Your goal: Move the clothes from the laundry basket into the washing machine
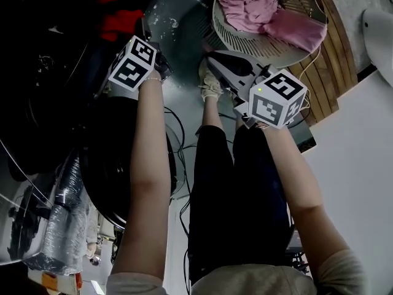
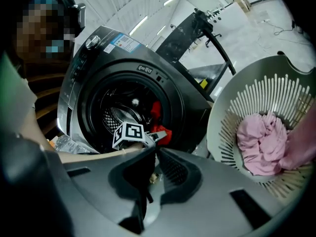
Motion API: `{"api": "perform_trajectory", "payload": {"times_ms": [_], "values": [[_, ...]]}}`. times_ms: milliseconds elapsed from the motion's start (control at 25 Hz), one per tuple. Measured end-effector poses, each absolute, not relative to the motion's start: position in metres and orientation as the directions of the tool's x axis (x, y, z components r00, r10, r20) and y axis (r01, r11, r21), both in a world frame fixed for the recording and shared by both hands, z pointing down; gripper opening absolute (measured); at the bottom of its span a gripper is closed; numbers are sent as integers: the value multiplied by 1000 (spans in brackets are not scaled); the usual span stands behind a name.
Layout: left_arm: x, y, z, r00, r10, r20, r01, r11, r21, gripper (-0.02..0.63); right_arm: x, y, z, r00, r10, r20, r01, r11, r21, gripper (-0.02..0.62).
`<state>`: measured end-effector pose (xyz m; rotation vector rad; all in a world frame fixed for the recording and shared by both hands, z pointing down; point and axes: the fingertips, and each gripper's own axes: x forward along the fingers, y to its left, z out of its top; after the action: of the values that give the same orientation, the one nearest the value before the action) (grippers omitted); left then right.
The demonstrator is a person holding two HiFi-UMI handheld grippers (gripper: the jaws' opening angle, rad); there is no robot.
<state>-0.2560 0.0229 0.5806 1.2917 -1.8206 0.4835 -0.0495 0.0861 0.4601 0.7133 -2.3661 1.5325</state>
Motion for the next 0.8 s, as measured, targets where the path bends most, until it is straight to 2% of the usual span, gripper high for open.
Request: {"api": "perform_trajectory", "payload": {"times_ms": [40, 80, 120, 240, 360, 560, 720, 800], "values": [[-258, 22, 581, -150, -574, 805, -898, 419, 131, 297, -48, 86, 462, -851, -277, 446, -521, 334, -786, 34], [-260, 20, 578, -171, -569, 804, -895, 432, 115, 190, -45, 86, 463, -848, -282, 450, -526, 333, -783, 34], [-262, 15, 572, -184, -583, 792, -898, 427, 106, 26, -43, 85, 464, -844, -287, 453, -530, 329, -782, 34], [-265, -20, 534, -166, -704, 690, -941, 323, 103, 23, -41, 83, 464, -840, -298, 454, -536, 323, -780, 34], [-281, -58, 507, -168, -785, 596, -974, 224, 21, 23, -41, 79, 463, -838, -307, 451, -538, 330, -776, 34], [-330, -99, 474, -297, -820, 489, -955, 254, -154, 25, -48, 74, 458, -843, -317, 434, -528, 332, -782, 34], [-333, -97, 497, -277, -758, 590, -955, 282, -86, 42, -54, 83, 457, -849, -307, 429, -519, 333, -787, 34], [-326, -85, 511, -255, -729, 635, -956, 286, -56, 129, -54, 87, 458, -850, -303, 432, -518, 328, -790, 34]]}}
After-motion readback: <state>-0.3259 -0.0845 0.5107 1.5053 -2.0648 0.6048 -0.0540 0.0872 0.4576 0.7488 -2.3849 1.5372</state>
